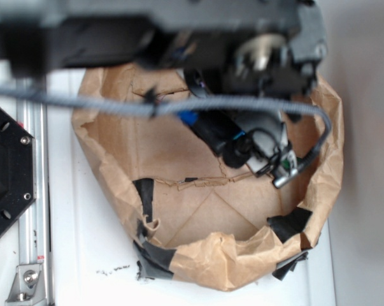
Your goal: Grab the black box.
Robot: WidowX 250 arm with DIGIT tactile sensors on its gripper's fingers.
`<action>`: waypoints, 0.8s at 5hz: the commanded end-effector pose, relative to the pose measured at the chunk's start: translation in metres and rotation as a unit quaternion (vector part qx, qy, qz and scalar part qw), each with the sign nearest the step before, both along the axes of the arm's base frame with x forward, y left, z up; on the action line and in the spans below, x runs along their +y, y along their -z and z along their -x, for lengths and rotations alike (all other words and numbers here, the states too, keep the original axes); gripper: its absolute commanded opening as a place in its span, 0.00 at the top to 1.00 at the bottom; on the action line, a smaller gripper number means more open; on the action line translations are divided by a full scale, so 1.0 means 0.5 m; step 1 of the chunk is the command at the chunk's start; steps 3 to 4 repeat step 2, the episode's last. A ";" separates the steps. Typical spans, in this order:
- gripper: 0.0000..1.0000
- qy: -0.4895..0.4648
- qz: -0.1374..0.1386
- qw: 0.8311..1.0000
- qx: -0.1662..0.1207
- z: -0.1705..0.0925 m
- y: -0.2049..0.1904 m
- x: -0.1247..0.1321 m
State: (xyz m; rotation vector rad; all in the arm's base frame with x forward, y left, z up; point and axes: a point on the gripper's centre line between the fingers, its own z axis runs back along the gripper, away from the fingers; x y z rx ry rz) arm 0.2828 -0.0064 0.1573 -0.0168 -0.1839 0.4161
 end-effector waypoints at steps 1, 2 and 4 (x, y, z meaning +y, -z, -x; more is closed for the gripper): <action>1.00 0.066 0.008 0.996 -0.066 -0.014 -0.056 0.000; 1.00 0.063 0.017 0.996 -0.062 -0.002 -0.054 -0.007; 1.00 0.063 0.017 0.996 -0.062 -0.002 -0.054 -0.007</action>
